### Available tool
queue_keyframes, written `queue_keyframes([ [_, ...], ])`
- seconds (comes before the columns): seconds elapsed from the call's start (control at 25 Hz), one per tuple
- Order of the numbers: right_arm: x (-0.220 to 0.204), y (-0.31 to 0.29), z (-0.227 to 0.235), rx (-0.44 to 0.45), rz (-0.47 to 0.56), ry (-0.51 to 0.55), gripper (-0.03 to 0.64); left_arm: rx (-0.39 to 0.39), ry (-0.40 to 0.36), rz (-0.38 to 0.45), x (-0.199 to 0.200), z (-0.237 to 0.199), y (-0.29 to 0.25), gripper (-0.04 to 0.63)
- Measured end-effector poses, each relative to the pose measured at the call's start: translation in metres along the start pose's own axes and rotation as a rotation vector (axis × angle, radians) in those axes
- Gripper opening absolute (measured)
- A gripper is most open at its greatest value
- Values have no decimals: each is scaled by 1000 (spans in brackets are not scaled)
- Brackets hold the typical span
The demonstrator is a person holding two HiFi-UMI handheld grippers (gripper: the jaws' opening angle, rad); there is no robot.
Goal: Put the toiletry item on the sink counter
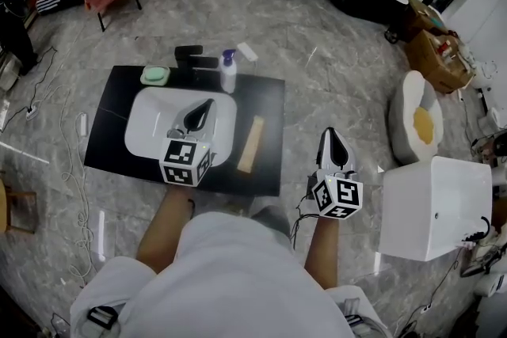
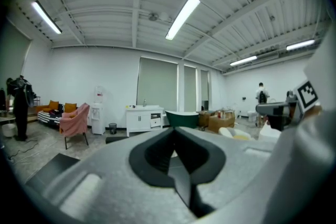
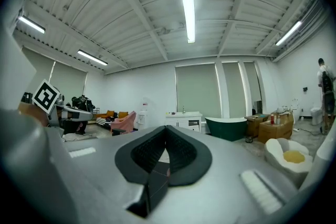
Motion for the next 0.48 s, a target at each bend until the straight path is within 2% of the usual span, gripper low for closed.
queue_keyframes([
  [0.48, 6, -14, 28, 7, 0, 10, 3, 22, -3, 0, 4, 2, -22, -3],
])
Point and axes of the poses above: the fingertips, and each gripper's own axes: y backward along the fingers, z to its right, x out of its top, the point moved 5 cm from there along y, backward along the fingers, and after that the axes turned 3 degrees about y, right-handed, at the moved point
